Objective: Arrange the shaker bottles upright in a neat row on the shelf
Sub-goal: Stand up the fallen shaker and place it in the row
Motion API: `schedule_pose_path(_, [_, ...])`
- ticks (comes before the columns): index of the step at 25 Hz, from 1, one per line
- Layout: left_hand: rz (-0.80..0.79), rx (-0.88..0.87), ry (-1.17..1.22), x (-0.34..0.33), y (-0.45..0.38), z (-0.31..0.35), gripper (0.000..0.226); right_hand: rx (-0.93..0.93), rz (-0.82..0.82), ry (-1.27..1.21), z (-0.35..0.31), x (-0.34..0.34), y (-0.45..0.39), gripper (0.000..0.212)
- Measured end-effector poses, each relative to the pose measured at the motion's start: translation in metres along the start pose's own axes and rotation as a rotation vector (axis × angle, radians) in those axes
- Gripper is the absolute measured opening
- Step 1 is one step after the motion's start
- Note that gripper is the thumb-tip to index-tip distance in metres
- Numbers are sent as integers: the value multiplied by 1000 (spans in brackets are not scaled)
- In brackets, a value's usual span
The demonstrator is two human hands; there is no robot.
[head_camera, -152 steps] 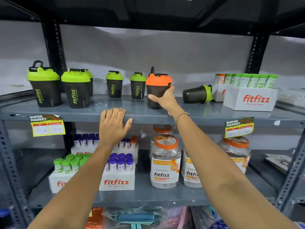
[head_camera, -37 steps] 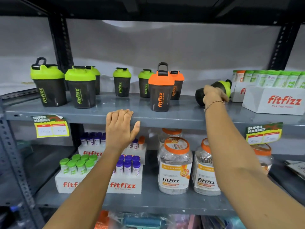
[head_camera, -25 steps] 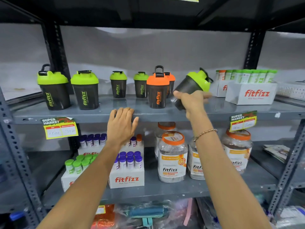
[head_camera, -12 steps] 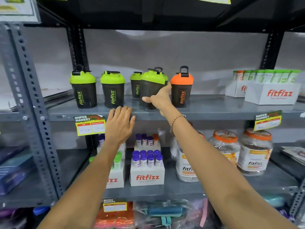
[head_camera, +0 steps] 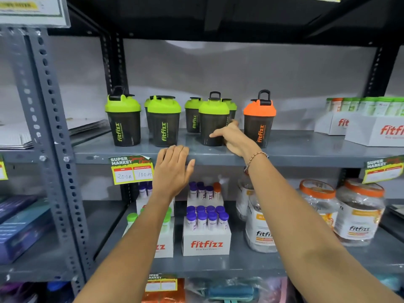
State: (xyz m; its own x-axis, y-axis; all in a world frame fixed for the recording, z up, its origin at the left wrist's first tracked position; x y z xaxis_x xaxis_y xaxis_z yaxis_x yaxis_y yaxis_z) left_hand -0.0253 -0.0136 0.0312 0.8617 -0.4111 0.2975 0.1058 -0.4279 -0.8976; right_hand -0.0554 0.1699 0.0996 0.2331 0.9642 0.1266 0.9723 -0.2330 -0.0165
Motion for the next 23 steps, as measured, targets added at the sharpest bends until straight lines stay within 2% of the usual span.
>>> schedule_pose_path(3, [6, 30, 12, -1, 1, -1, 37, 56, 66, 123, 1, -2, 4, 96])
schedule_pose_path(6, [-3, 33, 11, -1, 2, 2, 38, 140, 153, 245, -1, -3, 6, 110])
schedule_pose_path(8, [-10, 41, 16, -2, 1, 0, 38, 121, 120, 195, -2, -2, 6, 117])
schedule_pose_path(11, [0, 40, 11, -2, 0, 1, 38, 100, 92, 180, 0, -1, 5, 113])
schedule_pose_path(15, [-4, 45, 8, -3, 1, 0, 39, 93, 104, 237, -2, -5, 10, 132])
schedule_pose_path(17, [-9, 47, 18, -3, 1, 0, 39, 69, 75, 188, -1, -3, 10, 125])
schedule_pose_path(19, [6, 47, 16, -3, 1, 1, 38, 71, 94, 236, -1, -3, 9, 119])
schedule_pose_path(23, [12, 43, 19, -1, 1, 1, 38, 54, 98, 344, -2, -8, 14, 133])
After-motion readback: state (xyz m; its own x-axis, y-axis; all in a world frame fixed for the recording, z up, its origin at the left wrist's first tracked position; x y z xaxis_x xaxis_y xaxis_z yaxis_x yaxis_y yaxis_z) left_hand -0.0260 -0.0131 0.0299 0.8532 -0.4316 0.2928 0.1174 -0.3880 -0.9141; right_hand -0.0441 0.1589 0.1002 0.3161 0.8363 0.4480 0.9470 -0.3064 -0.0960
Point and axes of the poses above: each hand's wrist, its own y-axis away from the middle knuckle, its own x-axis out of the back of the hand, z = x × y, the point moved 5 cm from there along -y, towards the middle knuckle, and after that the axes turned 9 degrees about -x, right-handed, at the moved point
